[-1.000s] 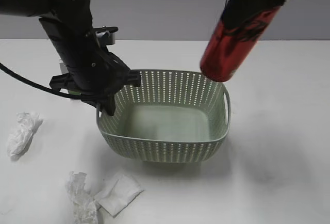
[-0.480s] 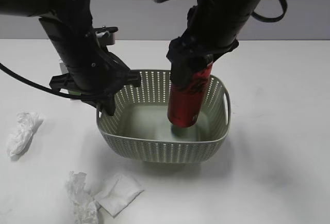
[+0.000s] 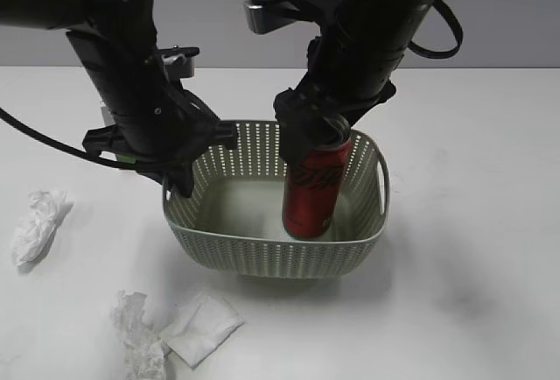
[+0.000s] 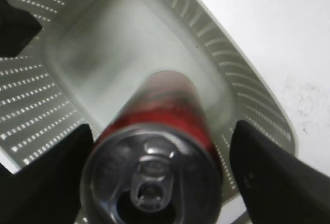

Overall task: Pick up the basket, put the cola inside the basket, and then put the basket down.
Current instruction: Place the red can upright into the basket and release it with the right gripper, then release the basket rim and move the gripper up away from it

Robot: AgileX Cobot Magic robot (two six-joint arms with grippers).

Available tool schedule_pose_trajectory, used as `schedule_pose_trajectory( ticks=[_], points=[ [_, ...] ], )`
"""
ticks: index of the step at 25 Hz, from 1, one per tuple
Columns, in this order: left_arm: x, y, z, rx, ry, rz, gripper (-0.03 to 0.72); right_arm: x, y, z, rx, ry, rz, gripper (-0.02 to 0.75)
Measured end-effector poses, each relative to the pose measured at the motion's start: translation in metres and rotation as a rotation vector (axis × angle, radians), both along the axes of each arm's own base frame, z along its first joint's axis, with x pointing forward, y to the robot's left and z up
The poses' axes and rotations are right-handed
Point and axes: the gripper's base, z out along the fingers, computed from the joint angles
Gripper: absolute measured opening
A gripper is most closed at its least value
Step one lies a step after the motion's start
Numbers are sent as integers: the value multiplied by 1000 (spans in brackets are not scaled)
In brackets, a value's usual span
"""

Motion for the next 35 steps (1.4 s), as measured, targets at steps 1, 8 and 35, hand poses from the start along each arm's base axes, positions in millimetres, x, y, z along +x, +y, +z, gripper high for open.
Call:
schedule_pose_trajectory(
  ticks=[1, 8, 35],
  points=[
    [0, 0, 0, -1, 1, 1, -3, 0, 0, 0, 0, 0, 0, 640],
    [0, 0, 0, 0, 2, 0, -3, -2, -1, 17, 6, -5, 6, 638],
    [-4, -3, 0, -35, 48, 25, -3, 77, -225, 93, 55, -129, -669, 600]
  ],
)
